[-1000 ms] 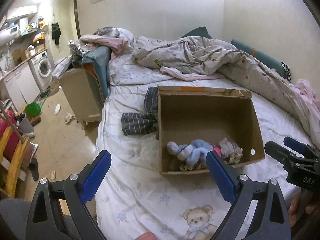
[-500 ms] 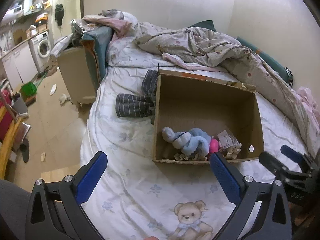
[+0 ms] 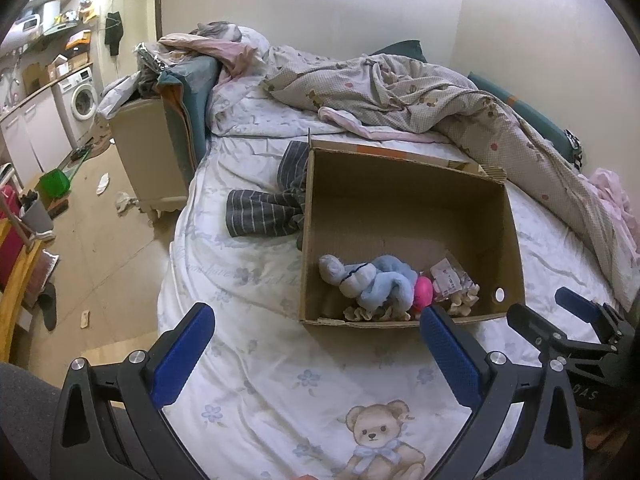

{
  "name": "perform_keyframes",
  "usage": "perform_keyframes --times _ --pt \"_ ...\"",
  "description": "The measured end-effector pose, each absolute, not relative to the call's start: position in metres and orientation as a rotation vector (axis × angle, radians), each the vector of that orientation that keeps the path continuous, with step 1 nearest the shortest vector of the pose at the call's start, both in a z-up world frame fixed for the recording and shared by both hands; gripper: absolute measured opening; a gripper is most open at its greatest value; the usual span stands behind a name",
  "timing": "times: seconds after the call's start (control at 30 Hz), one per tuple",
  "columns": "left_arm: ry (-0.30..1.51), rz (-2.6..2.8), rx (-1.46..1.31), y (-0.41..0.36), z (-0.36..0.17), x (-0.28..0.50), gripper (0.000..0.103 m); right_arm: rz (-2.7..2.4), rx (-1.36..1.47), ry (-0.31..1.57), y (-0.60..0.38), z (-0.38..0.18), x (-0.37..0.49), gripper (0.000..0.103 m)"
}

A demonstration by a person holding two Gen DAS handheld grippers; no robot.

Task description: Organize soft objects

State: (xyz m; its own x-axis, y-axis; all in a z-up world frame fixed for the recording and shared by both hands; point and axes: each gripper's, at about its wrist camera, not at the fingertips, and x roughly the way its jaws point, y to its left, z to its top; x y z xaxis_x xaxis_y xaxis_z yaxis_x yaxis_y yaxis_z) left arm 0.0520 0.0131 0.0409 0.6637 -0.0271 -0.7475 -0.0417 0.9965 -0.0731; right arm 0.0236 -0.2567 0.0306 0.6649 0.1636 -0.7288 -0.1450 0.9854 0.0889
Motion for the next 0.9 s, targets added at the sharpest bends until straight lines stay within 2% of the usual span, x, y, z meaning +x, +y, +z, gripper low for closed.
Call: perform_keyframes --times 0.9 --pt "0.868 -0.012 -0.079 0.0067 0.0329 0.0519 0.102 0.152 0.035 0.837 -0.2665 0.0267 0.0287 0.103"
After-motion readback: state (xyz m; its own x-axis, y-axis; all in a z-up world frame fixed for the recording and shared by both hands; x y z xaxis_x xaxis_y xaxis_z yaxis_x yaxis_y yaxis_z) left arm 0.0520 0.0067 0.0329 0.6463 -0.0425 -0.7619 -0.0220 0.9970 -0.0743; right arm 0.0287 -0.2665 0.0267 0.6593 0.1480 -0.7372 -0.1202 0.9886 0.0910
